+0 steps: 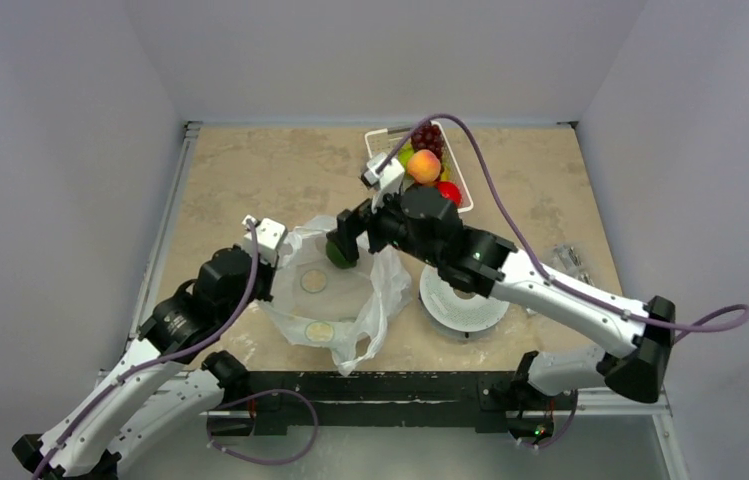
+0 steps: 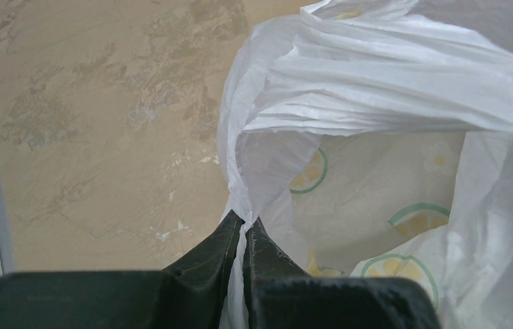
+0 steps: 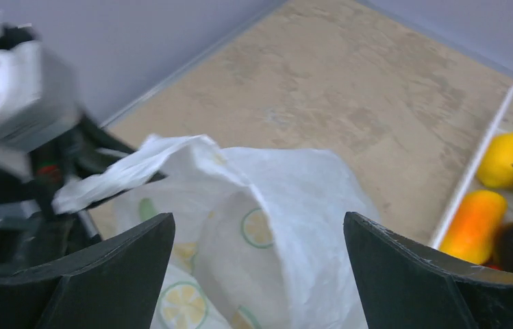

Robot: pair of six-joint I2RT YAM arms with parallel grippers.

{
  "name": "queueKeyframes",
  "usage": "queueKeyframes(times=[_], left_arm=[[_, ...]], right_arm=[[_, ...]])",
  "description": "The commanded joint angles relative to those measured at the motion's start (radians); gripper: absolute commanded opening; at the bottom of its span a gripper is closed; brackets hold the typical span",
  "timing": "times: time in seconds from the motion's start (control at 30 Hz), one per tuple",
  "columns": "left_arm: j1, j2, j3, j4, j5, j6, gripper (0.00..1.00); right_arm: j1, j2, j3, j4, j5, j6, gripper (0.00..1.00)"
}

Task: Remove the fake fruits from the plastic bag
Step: Place the fake fruit in the bin, then take out the fake fruit from the plastic bag.

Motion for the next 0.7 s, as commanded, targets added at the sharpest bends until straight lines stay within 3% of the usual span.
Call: queueKeyframes(times=[0.0, 0.23, 0.33, 0.67], left_arm=[[-0.013, 0.014, 0.052, -0.013, -0.006, -0.042, 0.00], [-0.013, -0.010, 0.053, -0.022, -0.020, -0.037, 0.00], [-0.012, -0.023, 0.052, -0.020, -0.023, -0.036, 0.00], [-0.028, -0.050, 0.049, -0.029, -0.038, -0.032, 0.00]], right_arm=[[0.091, -0.139, -0.103, 0.095, -0.081, -0.021, 0.91], [0.215, -0.220, -0.358, 0.315, -0.207, -0.036, 0.63], [0.264, -0.170, -0.384, 0.365, -0.144, -0.059, 0.63], [0.269, 0.180, -0.288, 0.451, 0.324, -0.045, 0.67]])
